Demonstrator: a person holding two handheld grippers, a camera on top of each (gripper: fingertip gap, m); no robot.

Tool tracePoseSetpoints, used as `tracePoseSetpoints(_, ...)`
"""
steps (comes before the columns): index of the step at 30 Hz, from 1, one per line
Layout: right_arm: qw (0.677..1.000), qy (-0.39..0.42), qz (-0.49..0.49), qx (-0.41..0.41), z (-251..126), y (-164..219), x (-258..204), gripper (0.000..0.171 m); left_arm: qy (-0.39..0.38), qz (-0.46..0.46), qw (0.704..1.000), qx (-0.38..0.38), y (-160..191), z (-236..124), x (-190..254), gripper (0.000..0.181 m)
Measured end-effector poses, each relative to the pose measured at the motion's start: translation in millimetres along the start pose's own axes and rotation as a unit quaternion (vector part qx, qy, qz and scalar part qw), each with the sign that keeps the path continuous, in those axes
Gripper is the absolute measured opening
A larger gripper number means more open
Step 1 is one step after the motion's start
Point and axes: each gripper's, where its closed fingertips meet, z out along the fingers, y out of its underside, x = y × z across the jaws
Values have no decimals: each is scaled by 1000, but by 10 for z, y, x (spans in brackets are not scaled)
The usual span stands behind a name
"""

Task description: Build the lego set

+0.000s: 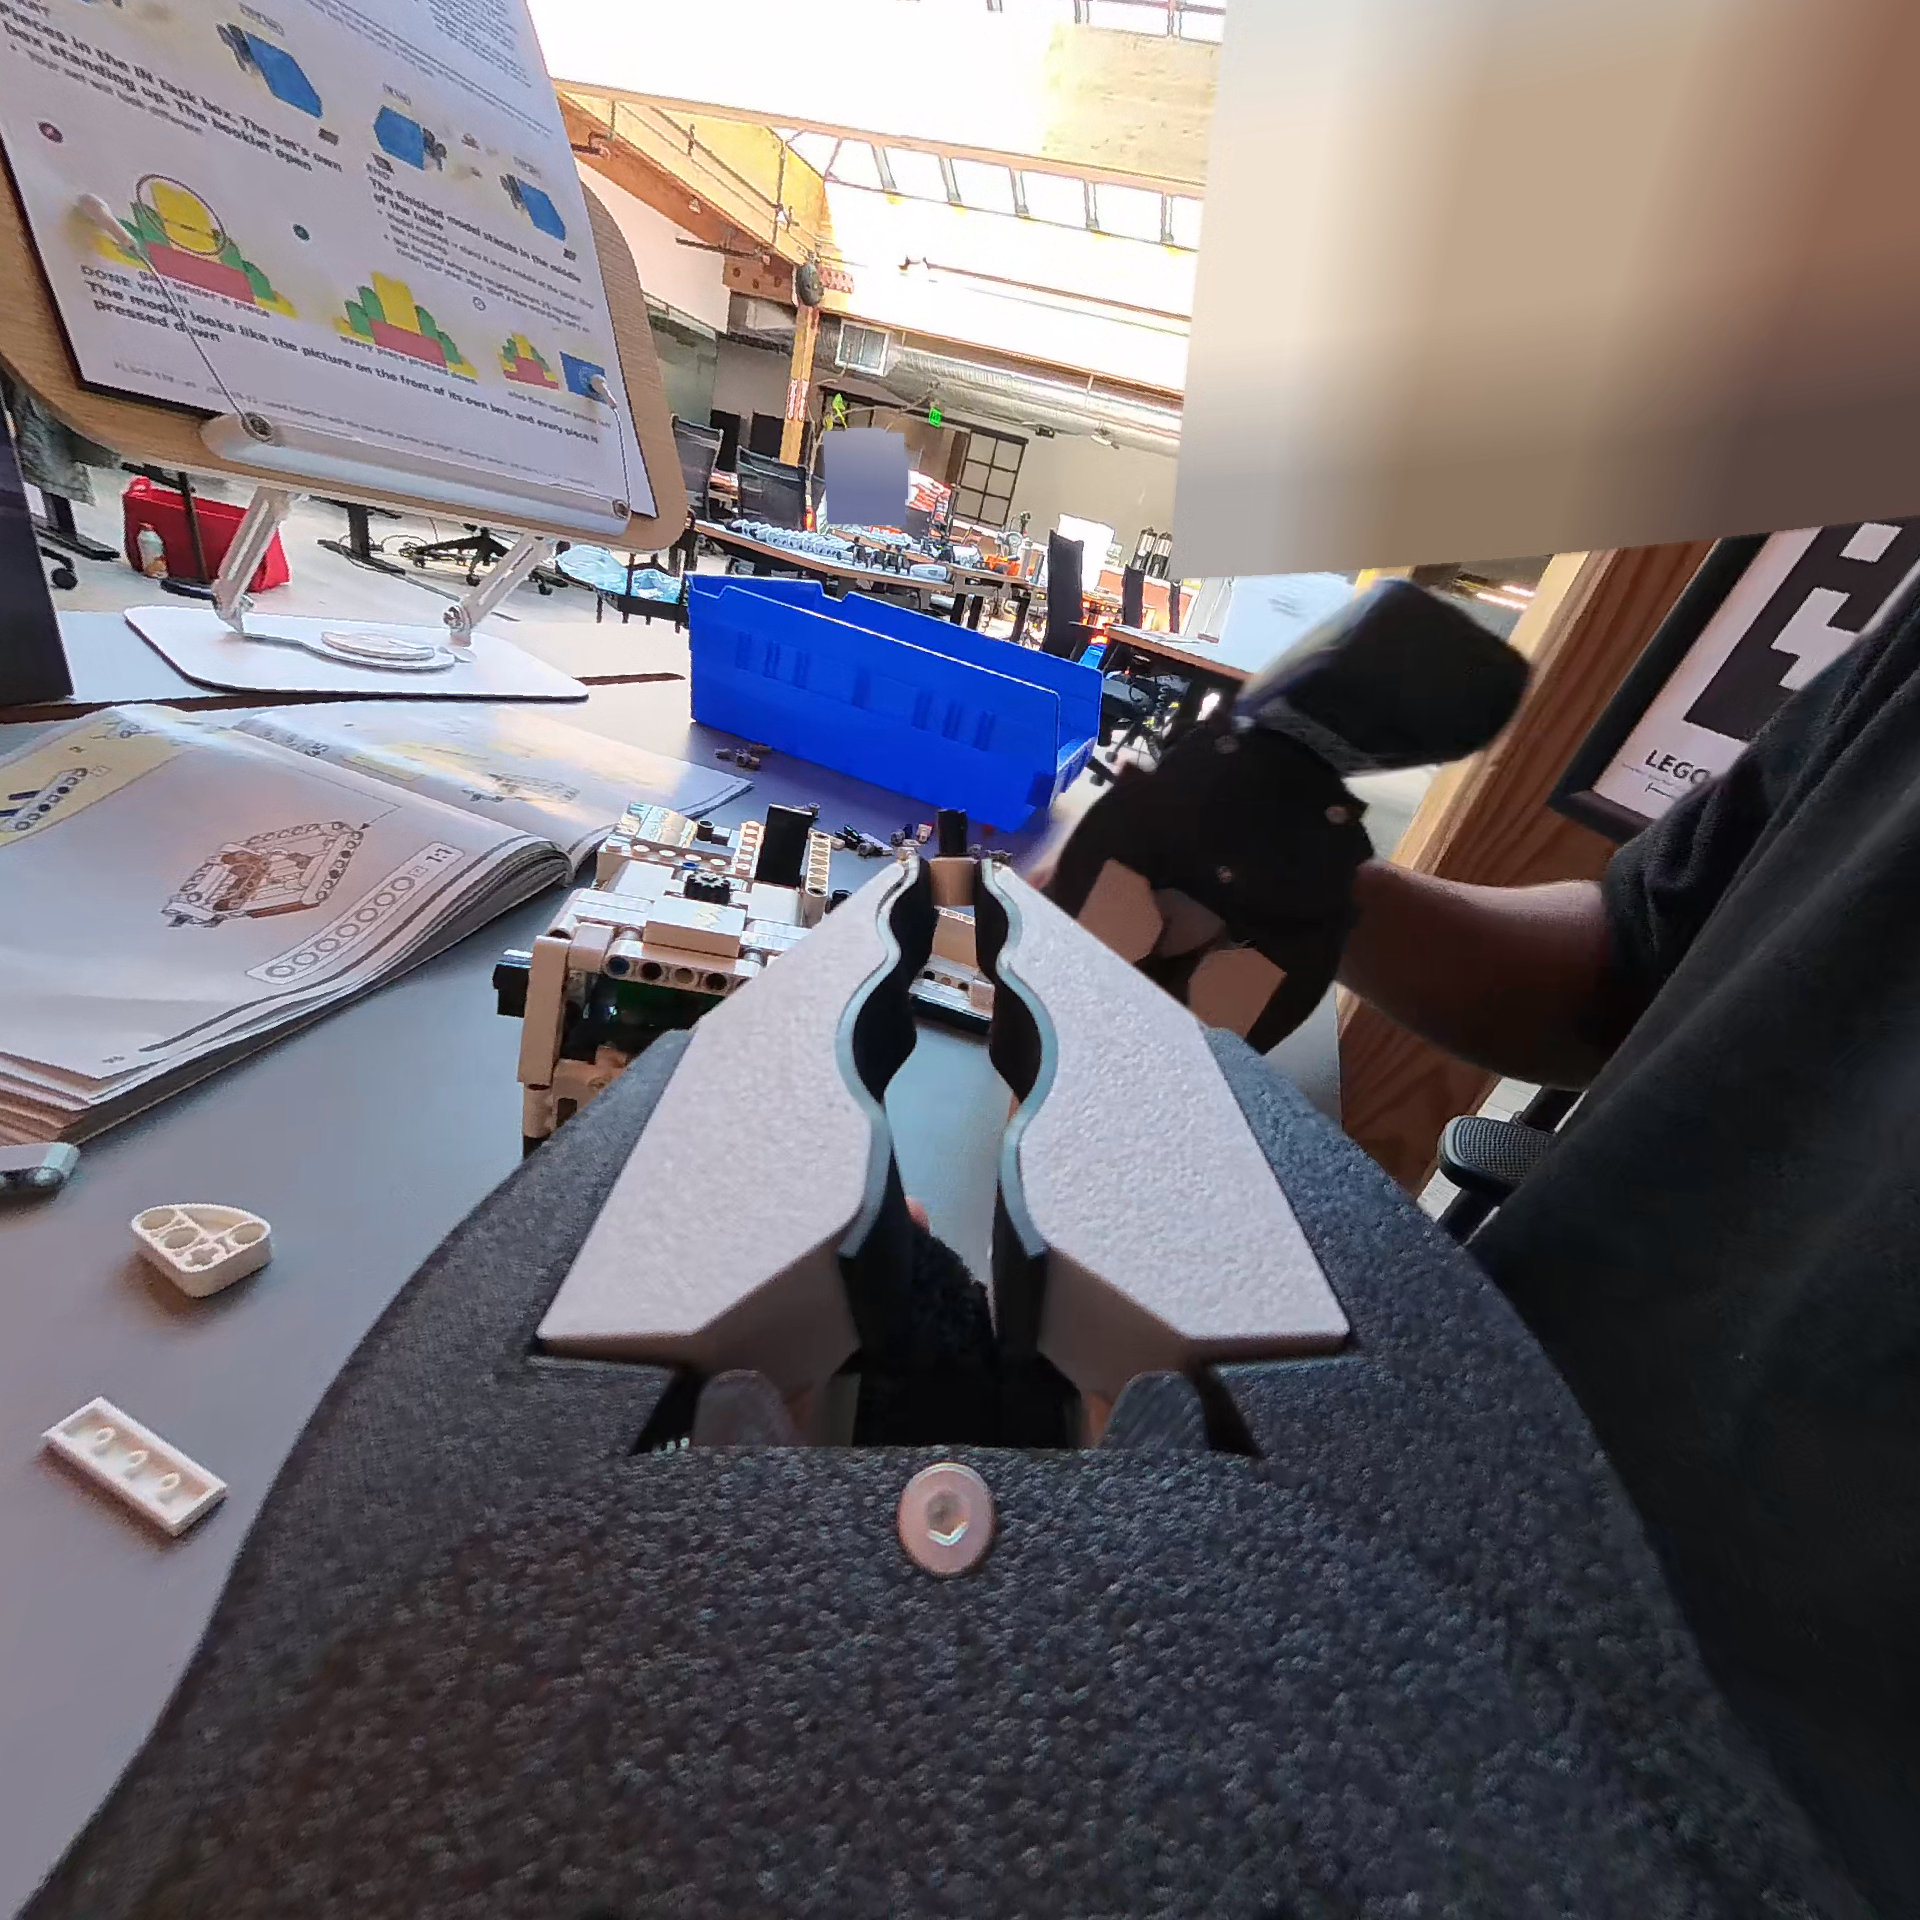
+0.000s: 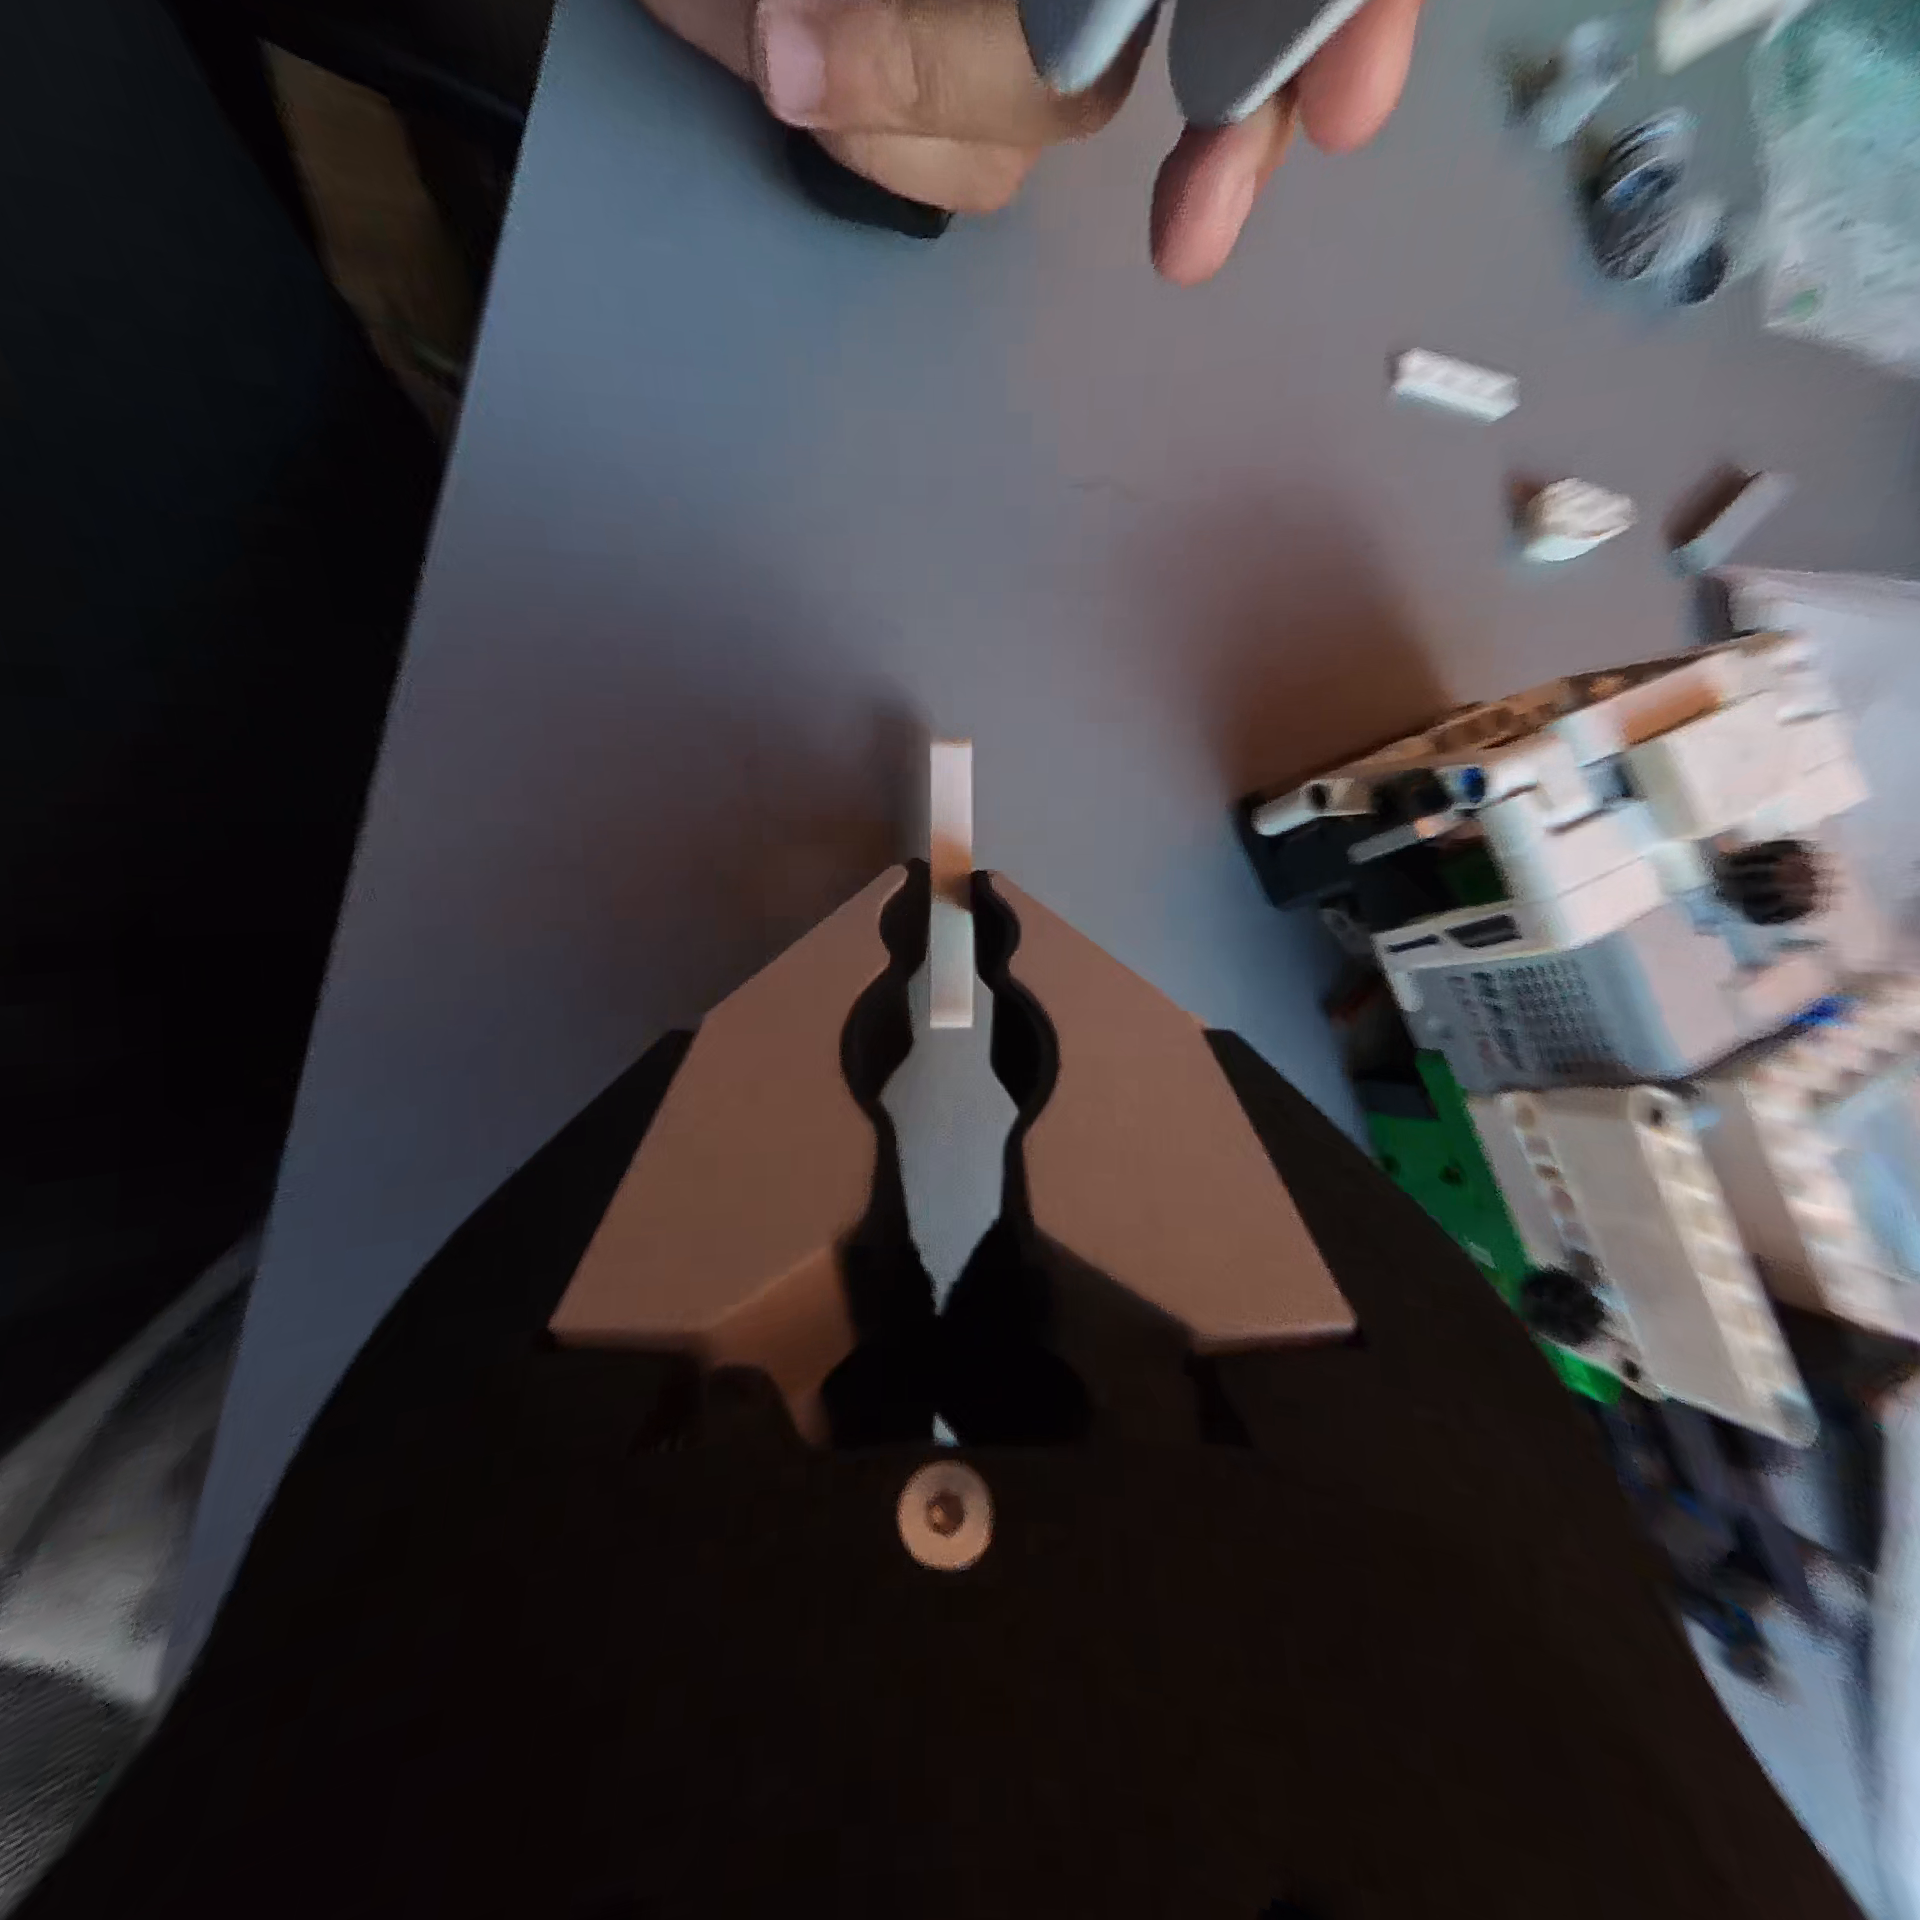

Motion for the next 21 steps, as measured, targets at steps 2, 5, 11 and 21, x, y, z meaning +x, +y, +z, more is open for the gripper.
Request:
tracePoseSetpoints(2, 993, 98, -72, -13, -135, 7, 95, 7, 0, 4, 1000, -3, 8, 6, 7, 6)
tracePoseSetpoints(5, 968, 178, -143, -102, -358, 251, 130, 7, 0, 4, 1000, -4, 12, 8, 8, 6)
tracePoseSetpoints(11, 902, 312, -158, -254, -1199, 902, 311, 7, 2, -7, 1000, 0, 0, -1, -8, 6)
tracePoseSetpoints(21, 818, 243, -189, -486, -1846, 2113, 125, 7, 6, -11, 1000, 1, -3, -10, -3, 6)
